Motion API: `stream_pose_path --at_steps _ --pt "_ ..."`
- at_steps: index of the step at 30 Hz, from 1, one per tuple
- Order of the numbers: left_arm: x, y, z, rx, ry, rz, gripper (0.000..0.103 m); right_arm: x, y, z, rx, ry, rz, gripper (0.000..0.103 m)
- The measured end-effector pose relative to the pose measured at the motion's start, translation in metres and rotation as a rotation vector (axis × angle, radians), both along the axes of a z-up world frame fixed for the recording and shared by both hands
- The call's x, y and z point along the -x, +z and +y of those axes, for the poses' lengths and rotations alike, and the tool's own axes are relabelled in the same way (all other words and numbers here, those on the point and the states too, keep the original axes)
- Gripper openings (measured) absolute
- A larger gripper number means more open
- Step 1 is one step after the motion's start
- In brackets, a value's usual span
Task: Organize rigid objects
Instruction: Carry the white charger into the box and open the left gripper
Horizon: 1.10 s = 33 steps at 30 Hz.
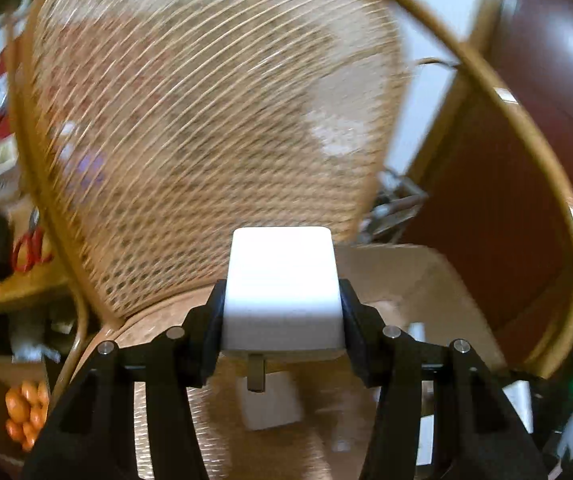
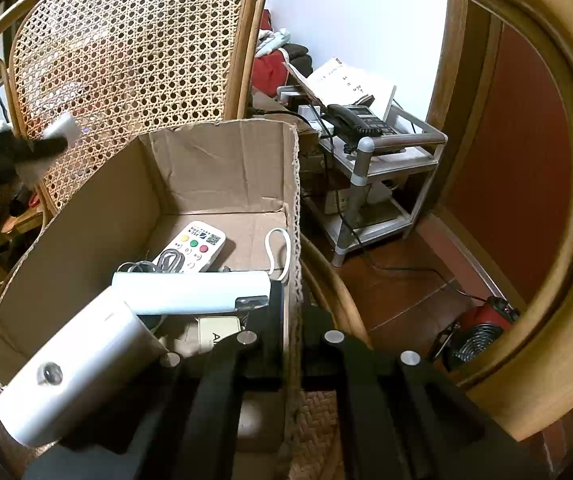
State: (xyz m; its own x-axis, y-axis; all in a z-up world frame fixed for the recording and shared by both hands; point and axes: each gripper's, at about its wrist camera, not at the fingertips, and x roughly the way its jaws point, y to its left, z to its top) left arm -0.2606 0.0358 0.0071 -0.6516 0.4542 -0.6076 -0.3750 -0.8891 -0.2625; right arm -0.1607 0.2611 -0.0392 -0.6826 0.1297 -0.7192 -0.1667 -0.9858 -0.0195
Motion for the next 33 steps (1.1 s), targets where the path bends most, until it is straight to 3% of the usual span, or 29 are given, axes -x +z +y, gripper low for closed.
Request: stream_pose_path --at_steps 3,7,10,16,20,26,33 --pt "-0.02 0.012 0.032 0.032 -0.092 0.057 0.05 0.0 0.0 0.0 -0.001 0.0 0.0 0.008" --pt "-0.034 0.008 0.07 0.088 -0.2 0.045 0.05 0.0 0.0 0.0 -0.001 0.0 0.0 0.008" --pt "-0.042 -0.001 0.092 0.175 -0.213 0.023 0.05 0.0 0.0 0.0 -0.001 0.001 0.0 0.008" --pt "-0.035 -0.03 0.121 0.266 -0.246 -0.054 0.05 0.0 0.0 0.0 -0.002 0.003 0.0 0.008" --pt "-0.026 -0.031 0.124 0.254 -0.252 -0.057 0.049 0.0 0.001 0.001 -0.006 0.002 0.002 0.008" --pt "-0.032 -0.036 0.129 0.331 -0.245 0.0 0.048 0.0 0.001 0.002 -0.005 0.0 0.002 0.008" --pt "-0.033 -0.037 0.127 0.328 -0.244 0.017 0.048 -0.001 0.001 0.001 -0.006 0.0 0.002 0.008"
